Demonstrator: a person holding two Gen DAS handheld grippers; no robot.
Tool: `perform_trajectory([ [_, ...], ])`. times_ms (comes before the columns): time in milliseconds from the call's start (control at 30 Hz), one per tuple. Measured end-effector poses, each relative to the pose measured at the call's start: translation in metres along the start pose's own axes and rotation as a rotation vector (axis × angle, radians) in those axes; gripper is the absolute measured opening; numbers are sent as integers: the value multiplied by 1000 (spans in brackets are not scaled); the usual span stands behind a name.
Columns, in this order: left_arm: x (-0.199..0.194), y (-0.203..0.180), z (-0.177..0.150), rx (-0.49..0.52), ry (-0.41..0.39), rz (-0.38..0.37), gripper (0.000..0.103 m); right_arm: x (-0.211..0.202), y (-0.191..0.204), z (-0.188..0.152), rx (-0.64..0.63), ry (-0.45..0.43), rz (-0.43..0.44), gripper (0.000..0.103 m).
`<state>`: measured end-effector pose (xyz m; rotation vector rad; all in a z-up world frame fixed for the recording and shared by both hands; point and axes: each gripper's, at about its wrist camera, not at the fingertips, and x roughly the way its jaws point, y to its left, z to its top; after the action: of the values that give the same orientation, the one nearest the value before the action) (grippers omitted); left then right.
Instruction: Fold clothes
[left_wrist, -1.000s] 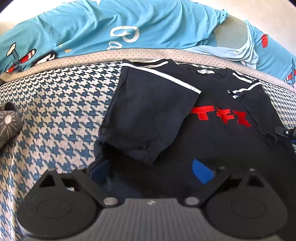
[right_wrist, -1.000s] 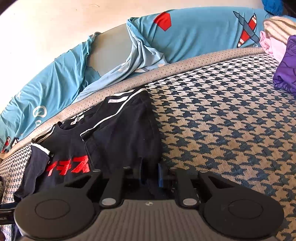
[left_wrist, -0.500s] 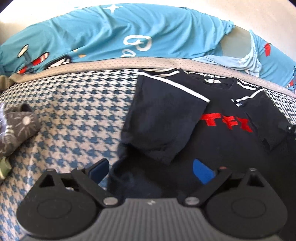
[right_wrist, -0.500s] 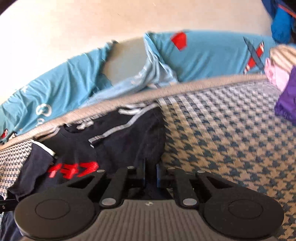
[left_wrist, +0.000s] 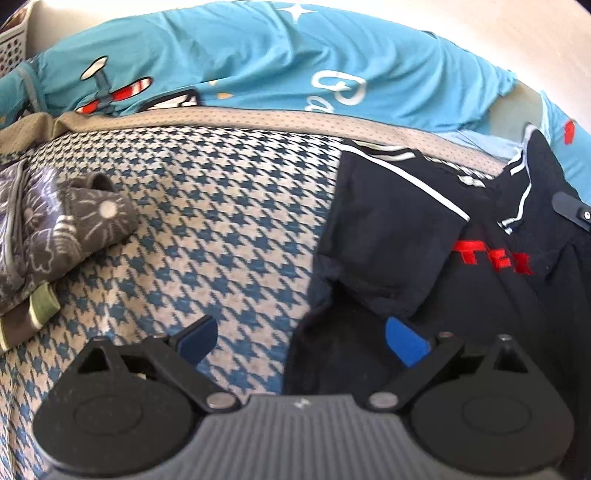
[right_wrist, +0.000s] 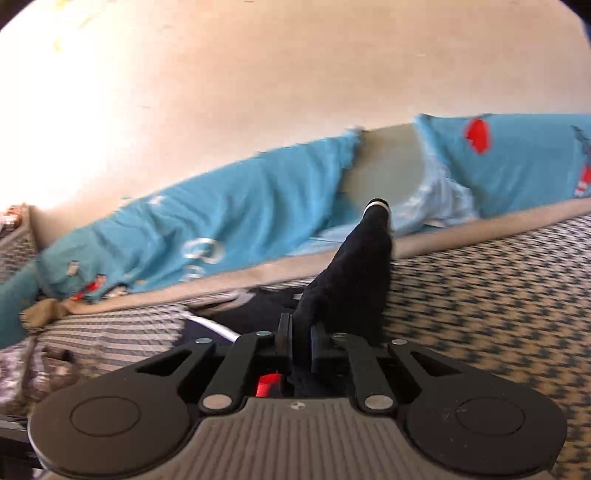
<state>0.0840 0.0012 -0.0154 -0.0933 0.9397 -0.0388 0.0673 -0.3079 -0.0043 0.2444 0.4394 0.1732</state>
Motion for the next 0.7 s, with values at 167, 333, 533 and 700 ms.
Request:
perform_trajectory([
  [167,3,18,0,-41,12,21,99,20,42,0,-4,13,149,10],
  [333,6,36,-1,-80,26,43,99,52,91,-18,-79,93,256,10],
  [533,9,57,-2,-127,43,69,99,80,120,-49,-144,186,289,10],
  [700,8,63,-1,-140,41,76,99,86,121,-48,-138,207,290,10],
])
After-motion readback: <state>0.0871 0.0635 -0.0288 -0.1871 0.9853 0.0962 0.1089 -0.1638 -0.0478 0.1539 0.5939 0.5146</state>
